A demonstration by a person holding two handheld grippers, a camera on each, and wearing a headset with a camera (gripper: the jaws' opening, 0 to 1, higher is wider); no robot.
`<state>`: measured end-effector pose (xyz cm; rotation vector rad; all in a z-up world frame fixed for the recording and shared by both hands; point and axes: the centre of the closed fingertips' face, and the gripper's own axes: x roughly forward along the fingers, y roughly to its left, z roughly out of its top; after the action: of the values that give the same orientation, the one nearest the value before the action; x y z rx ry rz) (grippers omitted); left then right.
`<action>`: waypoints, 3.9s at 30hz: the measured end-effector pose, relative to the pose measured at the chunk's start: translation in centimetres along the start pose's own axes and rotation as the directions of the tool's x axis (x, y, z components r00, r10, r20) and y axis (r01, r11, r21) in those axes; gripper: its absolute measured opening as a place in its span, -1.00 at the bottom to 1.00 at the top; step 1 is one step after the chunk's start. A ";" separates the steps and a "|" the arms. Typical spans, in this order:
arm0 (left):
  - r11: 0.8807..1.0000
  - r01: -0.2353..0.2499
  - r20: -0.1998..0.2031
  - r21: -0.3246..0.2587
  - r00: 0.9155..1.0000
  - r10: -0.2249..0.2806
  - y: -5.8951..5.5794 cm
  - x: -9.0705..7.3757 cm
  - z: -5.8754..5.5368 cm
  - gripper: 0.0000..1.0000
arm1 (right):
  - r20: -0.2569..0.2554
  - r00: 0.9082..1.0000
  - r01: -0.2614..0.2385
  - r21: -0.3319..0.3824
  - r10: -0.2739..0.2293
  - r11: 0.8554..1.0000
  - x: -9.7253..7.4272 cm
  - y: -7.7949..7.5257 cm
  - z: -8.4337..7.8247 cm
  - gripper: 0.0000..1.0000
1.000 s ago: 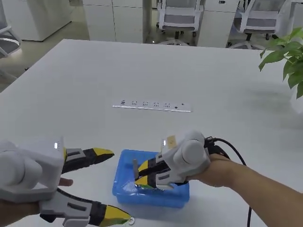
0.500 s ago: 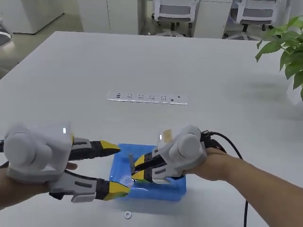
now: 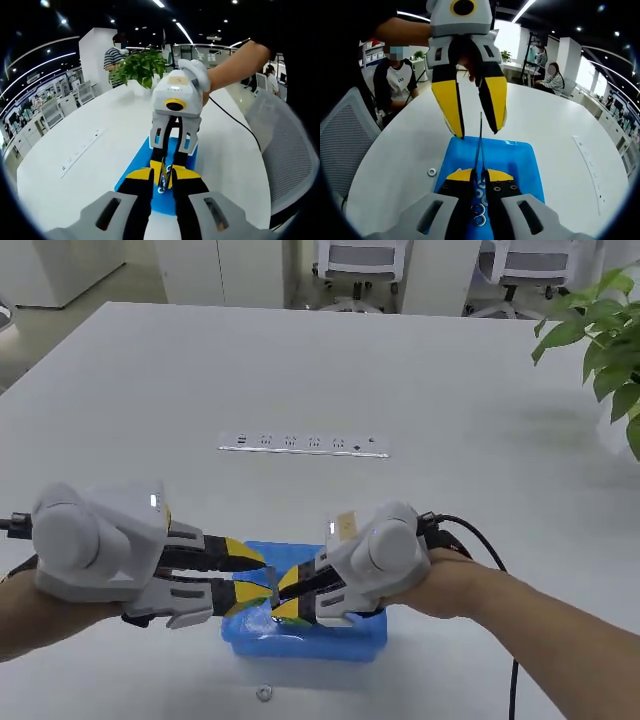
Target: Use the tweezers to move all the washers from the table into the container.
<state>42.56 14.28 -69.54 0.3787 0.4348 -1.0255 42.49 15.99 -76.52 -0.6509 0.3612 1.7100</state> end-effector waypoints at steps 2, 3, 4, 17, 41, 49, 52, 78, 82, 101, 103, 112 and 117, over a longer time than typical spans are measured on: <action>1.000 0.004 0.004 0.004 1.000 -0.004 0.1 0.2 0.1 -0.70 | 0.001 1.000 -0.001 0.000 0.001 1.000 0.0 0.0 0.0 -0.79; 1.000 0.011 0.010 0.008 1.000 -0.011 0.1 0.3 0.3 -0.74 | 0.001 1.000 -0.001 -0.003 0.001 1.000 0.0 0.0 0.0 -0.79; 1.000 0.014 0.012 0.009 1.000 -0.014 0.1 0.3 0.4 -0.76 | 0.001 1.000 0.000 -0.003 0.000 1.000 0.0 0.0 0.0 -0.79; 0.997 0.059 0.000 0.058 0.998 -0.059 -0.5 0.6 0.6 -0.89 | -0.004 1.000 0.000 -0.008 0.000 1.000 -0.1 0.2 -0.1 -0.77; 0.994 0.072 0.015 0.076 0.997 -0.074 -1.3 -0.2 2.7 -0.89 | -0.007 0.997 0.081 0.043 -0.081 0.996 -2.8 0.1 0.7 -0.50; 0.994 0.064 0.017 0.090 0.998 -0.066 -1.7 -0.8 3.6 -0.89 | -0.011 0.991 0.132 0.089 -0.131 0.987 -4.5 0.4 1.1 -0.36; 0.994 0.062 0.019 0.091 0.998 -0.064 -1.9 -1.0 3.9 -0.89 | -0.017 0.989 0.150 0.109 -0.149 0.983 -5.3 0.7 1.0 -0.28; 0.995 0.049 0.018 0.089 0.999 -0.051 -3.9 -3.7 5.1 -0.90 | -0.011 0.955 0.289 0.267 -0.297 0.920 -10.4 3.7 -1.1 0.58; 0.995 0.055 0.015 0.083 0.998 -0.056 -4.5 -4.0 5.0 -0.90 | -0.002 0.948 0.305 0.281 -0.317 0.910 -10.7 4.2 -1.3 0.72; 0.996 0.069 -0.003 0.050 0.998 -0.069 -6.4 -4.3 3.1 -0.90 | -0.004 0.933 0.339 0.336 -0.359 0.879 -11.6 6.6 -1.9 1.00; 0.996 0.069 -0.004 0.050 0.998 -0.069 -6.4 -4.3 2.9 -0.90 | -0.006 0.933 0.339 0.339 -0.359 0.878 -11.6 6.8 -2.1 1.00; 0.997 0.061 -0.018 0.040 0.998 -0.060 -6.6 -3.7 1.3 -0.90 | -0.016 0.933 0.343 0.344 -0.360 0.874 -11.7 7.5 -2.5 1.00; 0.997 0.064 -0.023 0.032 0.998 -0.063 -6.6 -3.3 0.7 -0.90 | -0.023 0.933 0.345 0.347 -0.359 0.872 -11.7 7.8 -2.8 1.00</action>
<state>35.37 13.25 -67.95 0.4082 0.4525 -1.0918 37.20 3.27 -72.58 -0.3904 0.4700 1.2669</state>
